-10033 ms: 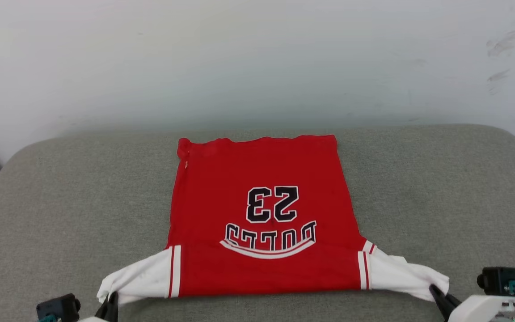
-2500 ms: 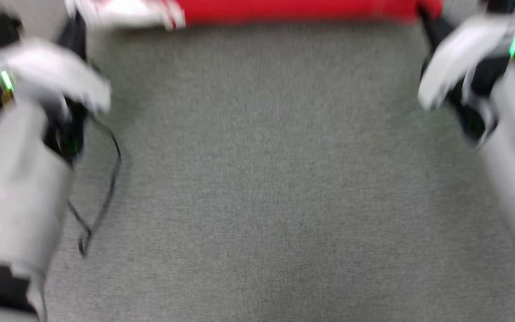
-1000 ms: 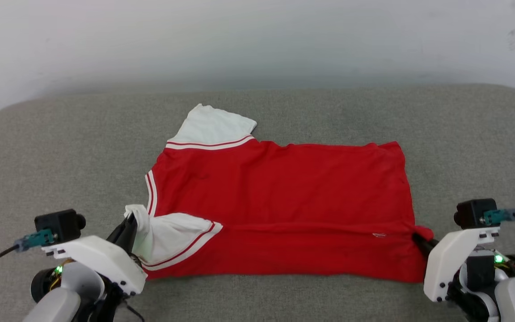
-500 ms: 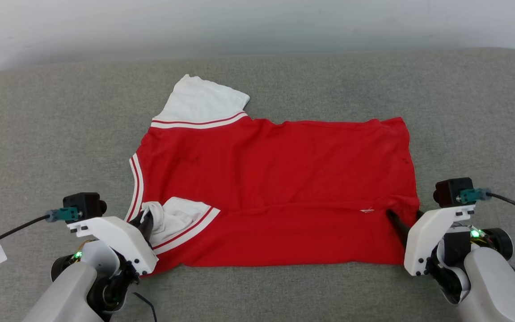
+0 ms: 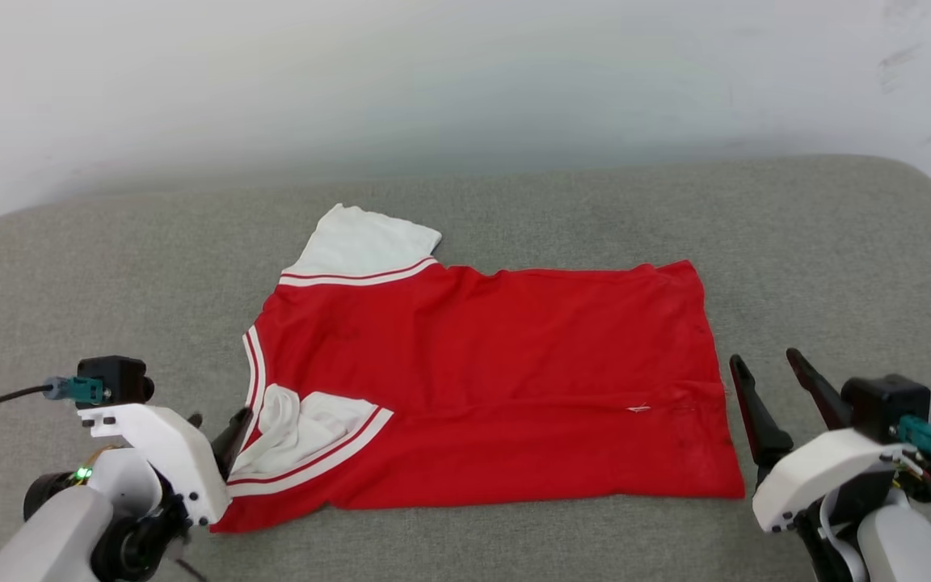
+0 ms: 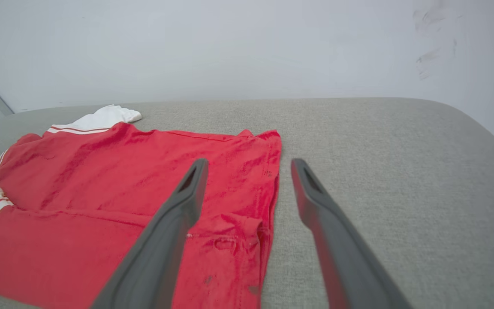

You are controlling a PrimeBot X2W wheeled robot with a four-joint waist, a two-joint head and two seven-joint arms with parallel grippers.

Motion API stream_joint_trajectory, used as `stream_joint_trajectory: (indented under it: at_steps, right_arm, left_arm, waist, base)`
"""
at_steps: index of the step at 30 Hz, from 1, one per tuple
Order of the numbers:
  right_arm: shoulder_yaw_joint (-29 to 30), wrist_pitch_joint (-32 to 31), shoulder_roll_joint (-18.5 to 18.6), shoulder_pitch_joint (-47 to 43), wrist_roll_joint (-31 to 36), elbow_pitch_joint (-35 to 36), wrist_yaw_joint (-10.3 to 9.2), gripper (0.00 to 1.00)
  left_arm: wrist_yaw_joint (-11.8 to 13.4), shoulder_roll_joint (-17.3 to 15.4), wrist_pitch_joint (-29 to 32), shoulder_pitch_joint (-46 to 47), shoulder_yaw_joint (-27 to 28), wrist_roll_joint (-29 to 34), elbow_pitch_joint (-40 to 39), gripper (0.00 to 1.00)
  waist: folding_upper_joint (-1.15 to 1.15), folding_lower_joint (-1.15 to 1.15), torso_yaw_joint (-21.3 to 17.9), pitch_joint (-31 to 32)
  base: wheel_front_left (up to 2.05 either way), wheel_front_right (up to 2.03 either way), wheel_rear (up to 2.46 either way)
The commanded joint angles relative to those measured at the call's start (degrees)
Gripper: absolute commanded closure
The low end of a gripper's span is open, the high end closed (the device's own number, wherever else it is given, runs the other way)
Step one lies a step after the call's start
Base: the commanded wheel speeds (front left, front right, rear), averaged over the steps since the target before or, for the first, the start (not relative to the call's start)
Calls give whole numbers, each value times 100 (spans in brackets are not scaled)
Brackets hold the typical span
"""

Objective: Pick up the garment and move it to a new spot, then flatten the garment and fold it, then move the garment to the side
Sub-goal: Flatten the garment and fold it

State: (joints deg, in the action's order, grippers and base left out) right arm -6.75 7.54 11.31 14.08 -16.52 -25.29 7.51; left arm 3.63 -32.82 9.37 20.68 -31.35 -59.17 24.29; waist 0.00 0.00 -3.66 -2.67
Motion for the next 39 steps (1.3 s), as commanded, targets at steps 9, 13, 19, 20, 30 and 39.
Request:
stream_joint_trajectory:
  at_steps: [9, 13, 19, 20, 30, 39]
  right_arm:
    - [191, -288, -406, -652, 325, 1217, -4, 0]
    - [198, -416, -548, -671, 322, 1519, -3, 0]
    - [250, -525, -661, -589, 263, 1583, -4, 0]
    - [274, -553, -669, -595, 253, 1564, -4, 0]
    - [435, -2022, -371, -620, -342, 1196, -3, 0]
    - [438, -4234, -84, -206, -808, 608, -3, 0]
  left_arm:
    - [311, -901, 2080, -145, -225, -488, -717, 0]
    - [443, -1004, 2404, -149, -194, -643, -653, 0]
    - [565, -815, 2749, -217, -286, -860, -438, 0]
    - [568, -721, 2800, -262, -316, -908, -401, 2]
    - [300, -420, 2267, -445, -76, -1118, -301, 100]
    - [506, -530, 1474, -262, 74, -636, -1023, 100]
  waist:
    - [0, 0, -327, -185]
    - [0, 0, -506, -457]
    - [0, 0, -658, -746]
    - [0, 0, -662, -760]
    - [0, 0, -476, -581]
    - [0, 0, -42, -556]
  base:
    - [0, 0, 0]
    - [0, 0, 0]
    - [0, 0, 0]
    - [0, 0, 0]
    - [0, 0, 0]
    - [0, 0, 0]
